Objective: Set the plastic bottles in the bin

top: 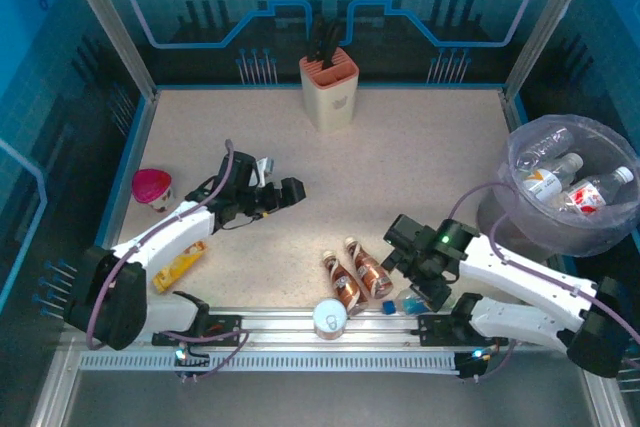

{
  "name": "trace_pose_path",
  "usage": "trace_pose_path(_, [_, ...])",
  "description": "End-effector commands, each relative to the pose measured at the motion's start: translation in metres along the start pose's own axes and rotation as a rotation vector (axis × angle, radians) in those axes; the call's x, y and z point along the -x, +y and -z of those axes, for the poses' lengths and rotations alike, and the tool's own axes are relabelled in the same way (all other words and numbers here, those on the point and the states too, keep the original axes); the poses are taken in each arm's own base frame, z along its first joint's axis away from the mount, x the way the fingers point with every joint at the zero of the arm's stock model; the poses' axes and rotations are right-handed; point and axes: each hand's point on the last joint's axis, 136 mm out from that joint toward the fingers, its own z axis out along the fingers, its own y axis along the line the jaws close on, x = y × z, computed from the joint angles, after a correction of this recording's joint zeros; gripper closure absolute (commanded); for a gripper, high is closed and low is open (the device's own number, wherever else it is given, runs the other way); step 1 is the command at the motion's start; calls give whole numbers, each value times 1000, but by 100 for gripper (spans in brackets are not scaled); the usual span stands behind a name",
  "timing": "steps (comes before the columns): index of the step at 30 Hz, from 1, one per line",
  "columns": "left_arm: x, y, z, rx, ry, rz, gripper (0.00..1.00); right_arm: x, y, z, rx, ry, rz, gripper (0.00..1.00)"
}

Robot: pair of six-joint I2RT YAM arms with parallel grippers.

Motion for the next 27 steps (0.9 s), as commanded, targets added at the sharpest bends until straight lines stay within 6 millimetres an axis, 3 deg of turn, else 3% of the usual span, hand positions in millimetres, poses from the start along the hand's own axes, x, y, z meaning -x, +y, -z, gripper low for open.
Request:
trace_pose_path(1, [9, -12, 12, -27, -22, -30, 1, 0, -2, -11, -22, 8, -55, 0])
trace_pose_path(8, [12, -13, 14, -17, -23, -37, 1, 6, 9, -31, 25, 51, -83, 0])
trace_pose_path(12, [16, -16, 13, -20, -21, -37, 1, 23, 43, -31, 136, 43, -41, 0])
trace_pose_path(18, [21, -20, 12, -27, -27, -37, 1, 55, 92, -11, 204, 18, 13, 0])
trace_pose_path(22, [21, -22, 11, -39, -22, -31, 1, 78, 129, 27, 235, -36, 109, 0])
trace_pose_path(24, [21, -22, 11, -41, -25, -29, 1, 85, 130, 47, 196, -78, 155, 0])
trace_pose_path(27, [22, -23, 12, -45, -30, -30, 1, 85, 115, 57, 142, -65, 184, 0])
